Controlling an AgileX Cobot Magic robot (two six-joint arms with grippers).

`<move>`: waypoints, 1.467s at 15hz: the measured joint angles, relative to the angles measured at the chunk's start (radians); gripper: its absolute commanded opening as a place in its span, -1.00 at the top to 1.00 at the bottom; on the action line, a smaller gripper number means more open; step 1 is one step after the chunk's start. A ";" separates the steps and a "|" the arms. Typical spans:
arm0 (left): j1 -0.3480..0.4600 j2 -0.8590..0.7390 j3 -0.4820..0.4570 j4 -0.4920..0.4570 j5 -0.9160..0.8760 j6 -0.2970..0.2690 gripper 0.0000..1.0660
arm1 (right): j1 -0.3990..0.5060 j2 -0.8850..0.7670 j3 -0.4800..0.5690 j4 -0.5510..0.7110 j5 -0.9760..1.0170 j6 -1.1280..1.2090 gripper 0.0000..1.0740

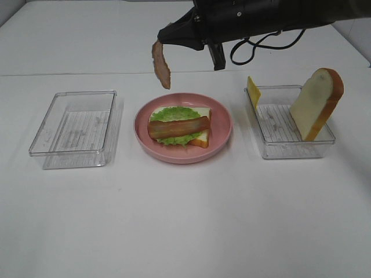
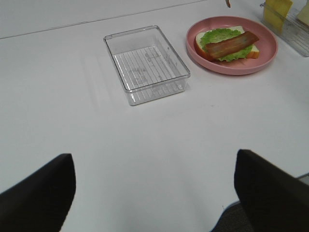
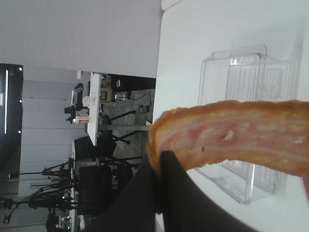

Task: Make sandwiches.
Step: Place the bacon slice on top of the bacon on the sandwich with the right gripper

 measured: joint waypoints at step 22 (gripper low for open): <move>0.000 0.000 0.000 0.000 0.000 0.000 -0.59 | 0.031 0.011 0.000 -0.810 0.009 0.577 -0.07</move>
